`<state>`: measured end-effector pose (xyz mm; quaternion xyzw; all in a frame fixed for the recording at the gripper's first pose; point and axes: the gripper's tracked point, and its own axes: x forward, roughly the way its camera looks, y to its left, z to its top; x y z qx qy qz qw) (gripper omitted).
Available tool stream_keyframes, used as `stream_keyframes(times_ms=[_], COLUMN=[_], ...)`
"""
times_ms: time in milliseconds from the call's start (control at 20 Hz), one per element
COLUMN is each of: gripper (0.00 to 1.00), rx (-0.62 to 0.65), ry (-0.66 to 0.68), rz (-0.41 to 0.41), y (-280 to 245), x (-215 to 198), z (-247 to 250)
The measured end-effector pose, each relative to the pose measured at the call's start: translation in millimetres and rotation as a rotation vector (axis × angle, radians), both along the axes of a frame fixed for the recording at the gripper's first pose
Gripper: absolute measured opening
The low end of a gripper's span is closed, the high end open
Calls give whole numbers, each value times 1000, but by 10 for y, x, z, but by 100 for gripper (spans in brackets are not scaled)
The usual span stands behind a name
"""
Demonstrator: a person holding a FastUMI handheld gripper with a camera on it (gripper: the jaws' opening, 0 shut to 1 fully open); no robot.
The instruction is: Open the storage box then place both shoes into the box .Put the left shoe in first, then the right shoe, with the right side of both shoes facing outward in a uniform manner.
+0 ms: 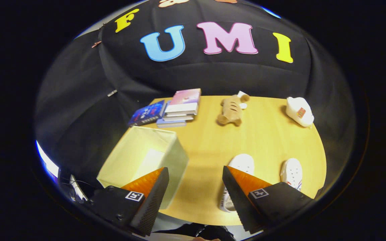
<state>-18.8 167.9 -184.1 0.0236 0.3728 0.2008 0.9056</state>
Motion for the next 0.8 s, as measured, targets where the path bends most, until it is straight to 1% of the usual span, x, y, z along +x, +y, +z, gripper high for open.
stream_keyframes(times_ms=[200,400,550,800], gripper=[99,99,99,99], rx=[-124,-168,-186,-222], ry=[42,128,178,234], rz=[-12,-18,-16,44], y=[-575,-969,-1132,-1148], x=[22,38,106,215], z=[-518,-1038,-1341,-1755])
